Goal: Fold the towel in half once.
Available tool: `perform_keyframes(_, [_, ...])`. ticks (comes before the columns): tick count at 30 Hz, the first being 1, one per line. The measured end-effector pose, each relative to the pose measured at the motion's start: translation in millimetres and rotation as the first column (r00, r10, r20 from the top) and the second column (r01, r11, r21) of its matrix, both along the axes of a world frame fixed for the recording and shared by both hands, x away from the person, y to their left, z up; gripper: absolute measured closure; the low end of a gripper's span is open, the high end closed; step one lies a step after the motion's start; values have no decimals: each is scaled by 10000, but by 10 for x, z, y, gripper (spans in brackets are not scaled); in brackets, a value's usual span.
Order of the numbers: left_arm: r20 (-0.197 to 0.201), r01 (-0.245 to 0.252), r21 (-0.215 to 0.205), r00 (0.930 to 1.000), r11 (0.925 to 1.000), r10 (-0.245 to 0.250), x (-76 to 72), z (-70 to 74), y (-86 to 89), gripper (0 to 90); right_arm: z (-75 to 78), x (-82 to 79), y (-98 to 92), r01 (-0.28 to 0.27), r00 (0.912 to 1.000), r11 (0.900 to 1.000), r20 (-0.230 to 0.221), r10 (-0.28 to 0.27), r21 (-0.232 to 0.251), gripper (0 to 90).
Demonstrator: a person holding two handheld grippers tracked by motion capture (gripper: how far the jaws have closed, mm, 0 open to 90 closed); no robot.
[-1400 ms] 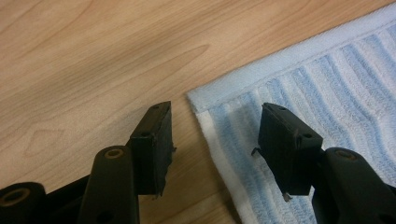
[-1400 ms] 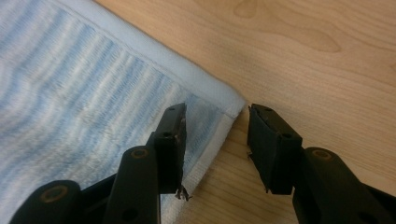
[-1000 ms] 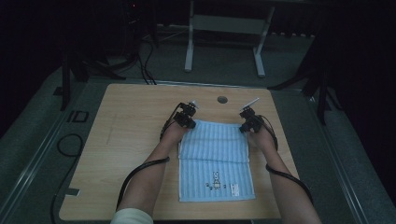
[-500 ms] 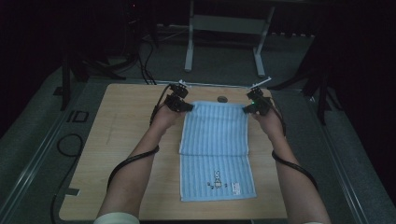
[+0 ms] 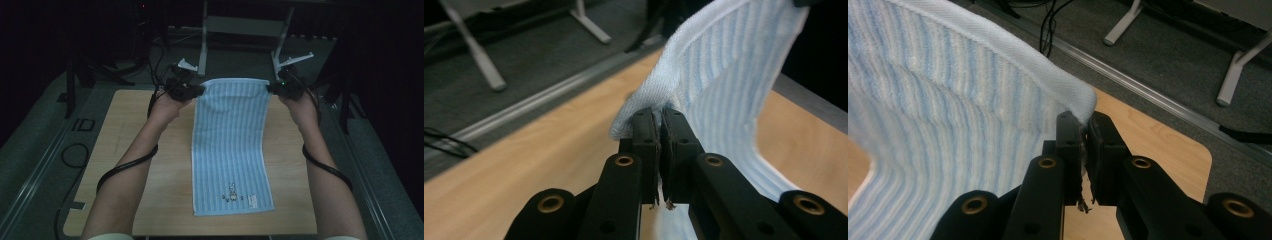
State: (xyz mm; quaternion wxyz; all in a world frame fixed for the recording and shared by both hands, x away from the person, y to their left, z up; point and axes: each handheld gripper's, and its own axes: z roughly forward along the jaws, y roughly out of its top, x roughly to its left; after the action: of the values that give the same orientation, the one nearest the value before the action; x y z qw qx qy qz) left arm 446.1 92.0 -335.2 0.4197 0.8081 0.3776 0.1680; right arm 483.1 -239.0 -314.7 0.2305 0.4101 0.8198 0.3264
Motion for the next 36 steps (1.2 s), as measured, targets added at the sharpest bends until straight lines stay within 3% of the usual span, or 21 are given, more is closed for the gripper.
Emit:
perform_keyframes(9, [-419,999,119,9942,9949,-993,-403,-447,39,855,-475,-444,-164,-778,9963,9965,-349,789,318,844])
perform_keyframes(13, [-557,1619,103,9854,9867,-1611,-658,-652,27,855,-686,-706,-247,-1063,9927,9925,-505,1093,601,843])
perform_keyframes(14, [-557,1619,103,9854,9867,-1611,-658,-652,27,855,-686,-706,-247,-1063,9927,9925,-505,1093,601,843])
perform_keyframes(15, [-701,1898,48,9795,9818,-1890,-824,-816,11,855,-852,-896,-281,-1265,9894,9896,-624,1308,685,843])
perform_keyframes(17, [-860,2107,290,9744,9771,-2076,-927,-940,-13,855,-941,-988,-296,-1355,9870,9881,-766,1410,734,843])
perform_keyframes(22, [-1020,2355,558,9681,9703,-2291,-1186,-1204,-38,852,-1199,-1267,-321,-1617,9793,9836,-1104,1699,797,842])
perform_keyframes(24, [-972,2223,532,9714,9735,-2165,-1258,-1277,-18,852,-1280,-1374,-341,-1737,9749,9804,-1247,1846,934,842])
perform_keyframes(27, [-1195,2224,441,9691,9740,-2159,-1327,-1386,10,852,-1397,-1507,-359,-1837,9698,9789,-1460,1953,893,841])
perform_keyframes(31, [-1451,2387,145,9613,9710,-2341,-1450,-1484,13,852,-1512,-1642,-407,-1838,9651,9766,-1680,2008,1113,841])
perform_keyframes(36, [-1654,2723,172,9497,9621,-2658,-1680,-1614,-34,849,-1590,-1830,-466,-2075,9555,9709,-1880,2274,1195,837])
